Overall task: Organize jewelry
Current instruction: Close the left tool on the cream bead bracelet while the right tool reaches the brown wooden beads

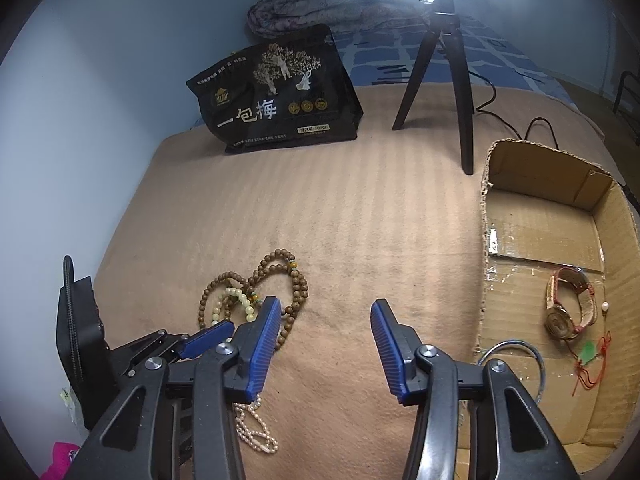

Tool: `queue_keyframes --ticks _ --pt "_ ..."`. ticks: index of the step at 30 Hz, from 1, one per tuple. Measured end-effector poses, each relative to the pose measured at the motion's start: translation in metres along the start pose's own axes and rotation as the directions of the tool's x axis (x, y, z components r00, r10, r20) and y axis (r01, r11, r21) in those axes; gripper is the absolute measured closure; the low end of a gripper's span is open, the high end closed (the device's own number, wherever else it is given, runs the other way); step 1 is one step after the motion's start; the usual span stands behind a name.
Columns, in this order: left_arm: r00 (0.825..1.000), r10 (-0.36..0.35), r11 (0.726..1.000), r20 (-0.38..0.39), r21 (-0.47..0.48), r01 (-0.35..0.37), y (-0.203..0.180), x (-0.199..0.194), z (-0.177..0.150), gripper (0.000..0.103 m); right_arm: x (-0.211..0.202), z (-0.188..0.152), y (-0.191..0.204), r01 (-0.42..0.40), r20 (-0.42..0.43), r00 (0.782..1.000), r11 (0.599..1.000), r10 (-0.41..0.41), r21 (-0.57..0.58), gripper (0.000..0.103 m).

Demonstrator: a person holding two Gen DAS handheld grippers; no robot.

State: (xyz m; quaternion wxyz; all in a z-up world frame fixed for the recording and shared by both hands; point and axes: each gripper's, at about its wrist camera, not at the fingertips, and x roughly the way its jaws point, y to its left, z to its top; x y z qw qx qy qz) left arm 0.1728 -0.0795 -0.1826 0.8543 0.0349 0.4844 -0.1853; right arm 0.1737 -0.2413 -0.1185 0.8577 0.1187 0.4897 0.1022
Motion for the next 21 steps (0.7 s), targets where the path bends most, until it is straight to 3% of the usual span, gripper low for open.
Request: queue_keyframes --ticks 7,8,21 --pt "1.000 -0.018 1.000 -0.005 -0.013 0.018 0.007 0.003 0.001 0.088 0.012 0.001 0.005 0.001 -0.012 1.000 1.000 -0.001 0.004 0.054" --pt "1.000 -0.024 1.000 -0.006 -0.014 0.024 0.008 0.003 0.001 0.094 0.014 0.001 0.006 0.000 -0.014 1.000 1.000 0.000 0.004 0.054" --pt "0.999 -0.050 0.998 0.018 -0.030 0.051 0.011 0.000 -0.001 0.097 0.030 0.002 0.011 -0.008 -0.035 0.999 1.000 0.008 -0.001 0.054"
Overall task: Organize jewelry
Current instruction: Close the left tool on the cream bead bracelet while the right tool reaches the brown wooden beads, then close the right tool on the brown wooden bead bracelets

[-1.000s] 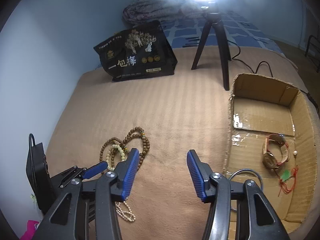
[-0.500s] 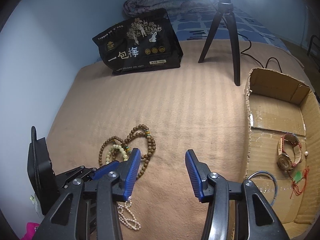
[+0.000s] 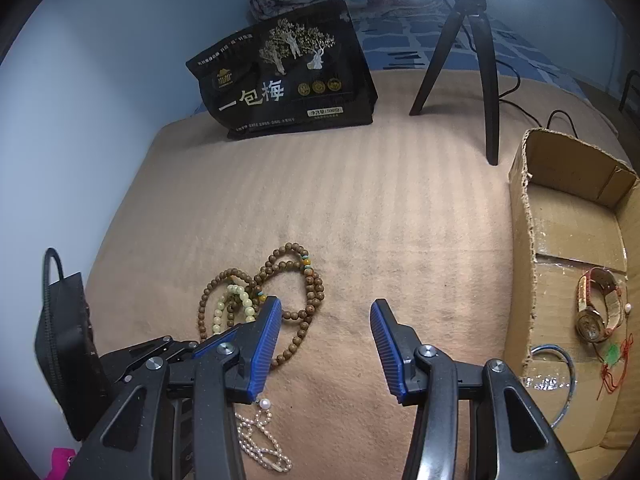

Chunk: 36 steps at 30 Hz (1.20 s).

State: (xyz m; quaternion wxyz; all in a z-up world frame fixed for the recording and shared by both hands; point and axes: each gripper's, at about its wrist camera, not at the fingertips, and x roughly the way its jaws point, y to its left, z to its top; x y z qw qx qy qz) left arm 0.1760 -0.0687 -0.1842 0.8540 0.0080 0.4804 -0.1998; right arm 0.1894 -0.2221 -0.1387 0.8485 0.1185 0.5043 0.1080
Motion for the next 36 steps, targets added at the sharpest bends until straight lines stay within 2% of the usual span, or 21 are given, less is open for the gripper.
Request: queue_keyframes --ticks 4,6,8,17,22,27,36 --pt "0.999 -0.038 0.999 0.025 -0.036 0.039 0.010 -0.011 -0.002 0.097 0.009 0.001 0.002 -0.021 -0.011 1.000 1.000 0.021 0.006 0.051" --pt "0.998 -0.049 0.997 0.038 -0.057 0.051 0.016 -0.016 -0.002 0.097 0.014 0.001 0.003 -0.031 -0.014 0.999 0.999 0.031 0.012 0.036" --pt "0.997 -0.061 0.994 0.049 -0.086 0.065 0.024 -0.022 -0.004 0.097 0.019 0.002 0.004 -0.042 -0.016 0.999 0.999 0.042 0.023 0.030" --pt "0.996 -0.036 0.988 0.084 -0.145 0.048 0.058 -0.042 -0.013 0.097 0.053 0.007 0.014 -0.055 -0.058 0.997 0.998 0.057 0.031 0.022" --pt "0.996 -0.013 0.986 0.085 -0.163 0.027 0.075 -0.048 -0.019 0.097 0.072 0.006 0.027 -0.039 -0.084 0.996 0.999 0.039 -0.002 0.019" --pt "0.996 0.004 0.986 0.091 -0.168 0.012 0.085 -0.053 -0.025 0.097 0.083 0.005 0.045 -0.027 -0.087 0.996 0.998 0.022 -0.062 0.012" --pt "0.996 0.037 0.982 0.076 -0.187 -0.022 0.099 -0.056 -0.037 0.097 0.097 0.000 0.067 0.080 -0.094 0.990 0.977 -0.100 -0.196 0.012"
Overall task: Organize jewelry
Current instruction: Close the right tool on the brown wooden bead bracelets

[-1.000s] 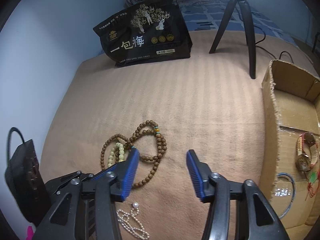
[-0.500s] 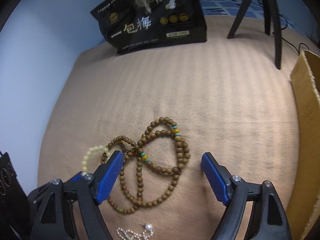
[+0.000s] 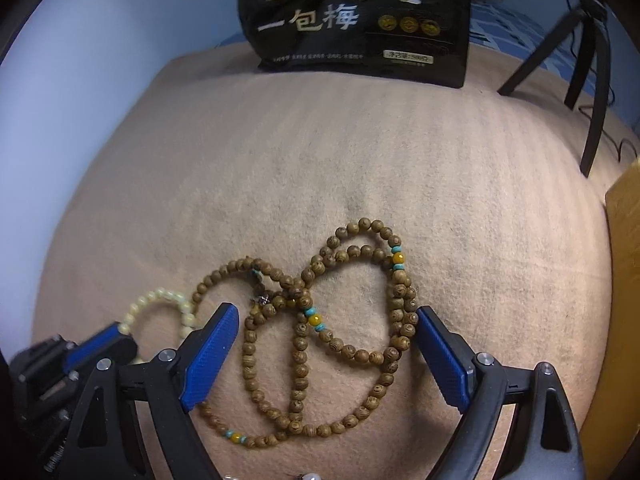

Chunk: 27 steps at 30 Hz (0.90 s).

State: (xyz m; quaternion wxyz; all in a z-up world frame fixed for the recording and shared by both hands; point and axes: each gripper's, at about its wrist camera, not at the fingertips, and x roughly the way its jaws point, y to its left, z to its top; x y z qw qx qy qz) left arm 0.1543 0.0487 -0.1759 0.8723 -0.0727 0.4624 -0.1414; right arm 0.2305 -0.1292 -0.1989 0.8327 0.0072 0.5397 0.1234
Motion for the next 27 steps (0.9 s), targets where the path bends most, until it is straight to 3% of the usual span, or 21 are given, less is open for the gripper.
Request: queue_keyframes --ticks 4,7,10,12,14,16,19,27 --pt "1.000 0.009 1.000 -0.004 -0.010 -0.009 0.006 -0.002 -0.004 0.097 0.006 -0.002 0.014 0.077 -0.003 0.997 0.994 -0.078 -0.083 0.013" --pt "1.000 0.011 1.000 -0.003 -0.012 -0.011 0.007 -0.004 -0.004 0.097 0.000 -0.006 0.011 0.074 0.003 0.997 0.994 -0.074 -0.083 0.021" --pt "1.000 0.010 1.000 -0.004 -0.013 -0.010 0.007 -0.004 -0.006 0.097 -0.007 -0.010 0.009 0.081 0.016 0.997 0.992 -0.079 -0.092 0.040" --pt "1.000 0.003 1.000 -0.002 -0.023 -0.003 0.007 -0.005 -0.006 0.097 -0.009 -0.010 0.009 0.074 0.025 0.997 0.993 -0.072 -0.093 0.062" --pt "1.000 -0.010 0.999 0.000 -0.037 0.010 0.007 -0.006 -0.006 0.097 -0.011 -0.010 0.009 0.061 0.029 0.998 0.994 -0.058 -0.096 0.074" --pt "1.000 -0.019 0.999 0.000 -0.045 0.019 0.006 -0.006 -0.007 0.097 -0.014 -0.012 0.009 0.052 0.032 0.998 0.994 -0.049 -0.098 0.077" --pt "0.999 -0.033 0.998 0.003 -0.061 0.033 0.005 -0.008 -0.007 0.097 -0.020 -0.015 0.004 0.041 0.032 0.999 0.996 -0.038 -0.084 0.092" --pt "0.999 -0.044 0.997 0.019 -0.060 0.045 -0.003 -0.017 -0.004 0.097 -0.032 -0.015 -0.004 -0.007 0.042 0.999 0.999 0.009 -0.045 0.092"
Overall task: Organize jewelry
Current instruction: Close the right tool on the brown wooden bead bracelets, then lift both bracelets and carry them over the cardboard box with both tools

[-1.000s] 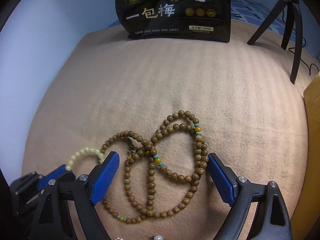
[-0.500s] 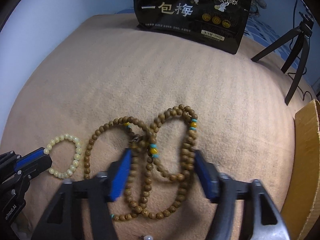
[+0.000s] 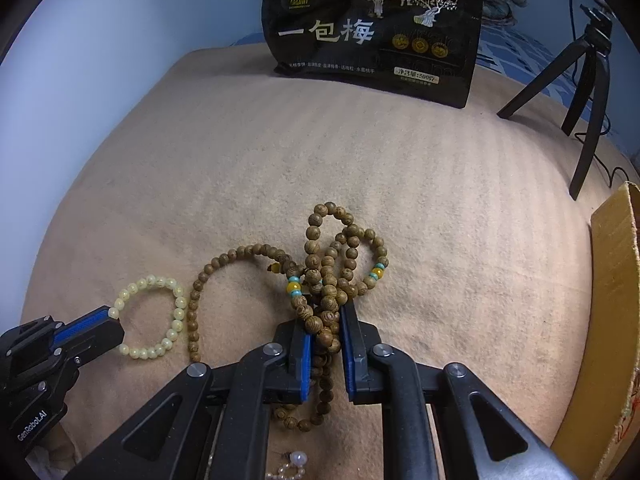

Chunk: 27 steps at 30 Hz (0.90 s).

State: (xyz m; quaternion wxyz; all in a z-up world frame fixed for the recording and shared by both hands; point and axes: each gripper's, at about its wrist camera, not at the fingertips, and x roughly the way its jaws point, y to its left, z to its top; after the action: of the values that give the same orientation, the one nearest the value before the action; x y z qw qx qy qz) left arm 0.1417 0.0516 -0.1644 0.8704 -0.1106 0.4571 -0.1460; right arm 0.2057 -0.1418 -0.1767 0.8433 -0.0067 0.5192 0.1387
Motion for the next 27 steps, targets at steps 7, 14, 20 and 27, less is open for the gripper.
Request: queue_keyframes --ticks 7,14,20,27 --pt "1.000 -0.009 1.000 0.018 0.009 0.009 -0.006 -0.009 0.001 0.097 -0.024 0.003 0.000 -0.016 0.045 0.999 1.000 0.016 0.003 0.093" --pt "0.999 -0.018 1.000 0.036 0.023 0.017 -0.015 -0.020 0.000 0.097 -0.050 0.002 -0.002 -0.020 0.085 0.996 1.000 0.020 -0.001 0.093" --pt "0.998 -0.025 0.999 0.050 0.039 0.023 -0.026 -0.028 0.002 0.097 -0.078 -0.003 -0.007 -0.018 0.122 0.992 1.000 0.018 -0.003 0.093" --pt "0.997 -0.040 0.997 0.063 0.067 0.035 -0.043 -0.035 0.002 0.097 -0.108 -0.013 -0.022 0.003 0.162 0.987 1.000 -0.004 0.008 0.092"
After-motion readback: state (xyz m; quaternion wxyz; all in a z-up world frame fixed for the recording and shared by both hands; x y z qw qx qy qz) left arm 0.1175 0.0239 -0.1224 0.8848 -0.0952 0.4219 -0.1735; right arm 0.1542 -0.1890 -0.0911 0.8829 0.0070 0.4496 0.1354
